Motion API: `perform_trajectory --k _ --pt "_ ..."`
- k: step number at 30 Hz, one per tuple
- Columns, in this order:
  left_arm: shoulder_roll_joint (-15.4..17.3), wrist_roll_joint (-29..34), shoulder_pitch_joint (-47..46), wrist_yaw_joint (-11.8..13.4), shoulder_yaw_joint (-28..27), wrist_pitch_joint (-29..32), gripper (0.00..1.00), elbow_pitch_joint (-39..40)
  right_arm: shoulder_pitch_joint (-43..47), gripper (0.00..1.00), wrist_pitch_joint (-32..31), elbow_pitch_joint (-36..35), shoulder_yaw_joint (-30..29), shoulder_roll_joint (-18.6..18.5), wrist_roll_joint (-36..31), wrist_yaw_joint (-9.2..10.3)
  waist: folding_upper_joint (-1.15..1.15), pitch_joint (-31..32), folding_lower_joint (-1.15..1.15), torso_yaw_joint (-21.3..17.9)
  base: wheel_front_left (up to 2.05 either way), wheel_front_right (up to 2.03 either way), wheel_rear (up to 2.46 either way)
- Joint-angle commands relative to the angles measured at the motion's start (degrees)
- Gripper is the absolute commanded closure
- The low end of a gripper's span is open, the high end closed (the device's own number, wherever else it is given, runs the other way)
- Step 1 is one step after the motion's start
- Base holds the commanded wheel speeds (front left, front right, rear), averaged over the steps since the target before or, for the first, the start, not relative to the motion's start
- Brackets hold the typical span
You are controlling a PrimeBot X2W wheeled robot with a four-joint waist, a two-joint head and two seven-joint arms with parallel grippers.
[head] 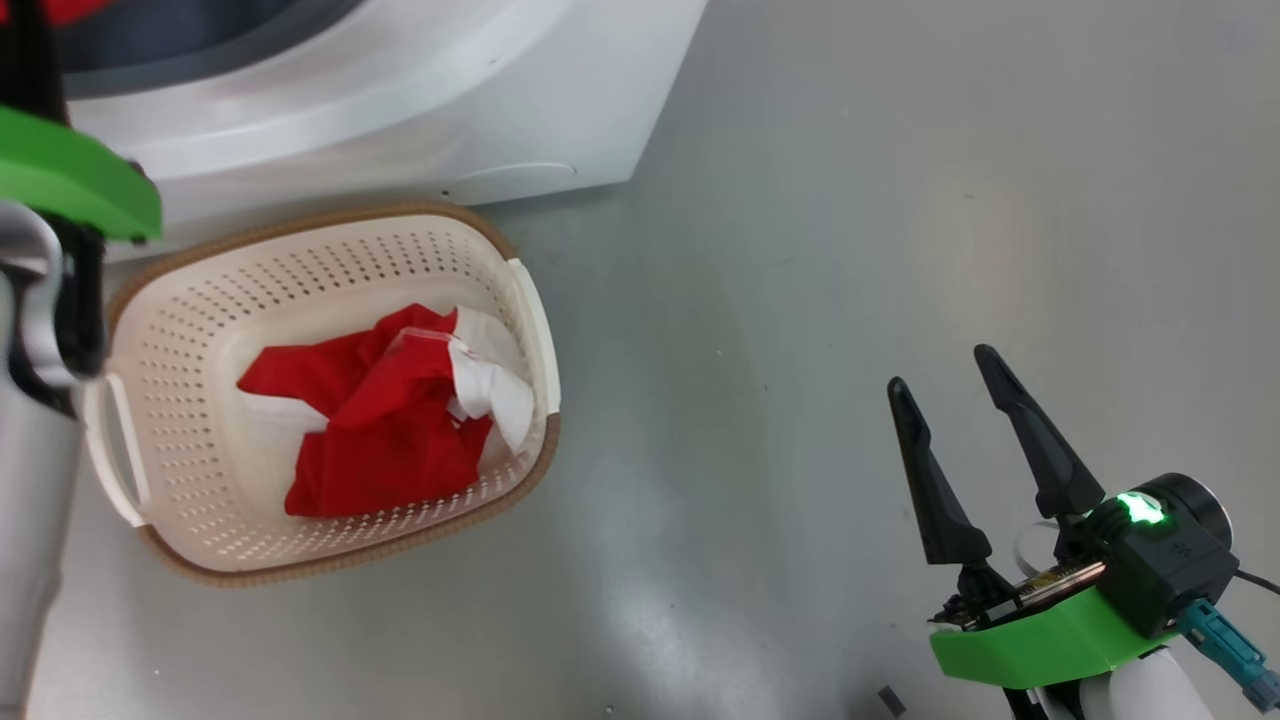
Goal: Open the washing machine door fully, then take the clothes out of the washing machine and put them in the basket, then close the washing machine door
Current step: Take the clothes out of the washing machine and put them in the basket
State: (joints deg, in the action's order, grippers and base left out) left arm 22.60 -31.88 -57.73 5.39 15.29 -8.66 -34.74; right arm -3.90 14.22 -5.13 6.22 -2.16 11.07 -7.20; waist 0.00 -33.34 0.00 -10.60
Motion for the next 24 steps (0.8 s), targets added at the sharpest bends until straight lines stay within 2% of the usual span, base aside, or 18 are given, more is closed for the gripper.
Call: perform_trajectory --k 1,9,24 --pt "3.2 1.3 1.8 1.1 -1.1 -0.6 1.0 3.0 0.6 0.0 0.6 -1.1 0.8 -0.7 0.2 -0.29 0.0 0.9 0.0 0.8 0.0 0.0 0.0" --pt "2.9 2.1 10.7 5.1 -0.5 -1.5 1.0 12.6 1.7 0.0 0.4 -1.5 -0.8 -0.7 -0.1 -0.29 0.0 4.3 0.0 3.0 0.0 0.0 0.0" --pt "3.7 3.5 25.8 12.3 0.8 1.3 1.0 30.3 4.1 0.0 -0.8 -2.8 -2.6 -0.7 0.3 -0.29 0.0 11.1 0.0 5.9 0.0 0.0 0.0"
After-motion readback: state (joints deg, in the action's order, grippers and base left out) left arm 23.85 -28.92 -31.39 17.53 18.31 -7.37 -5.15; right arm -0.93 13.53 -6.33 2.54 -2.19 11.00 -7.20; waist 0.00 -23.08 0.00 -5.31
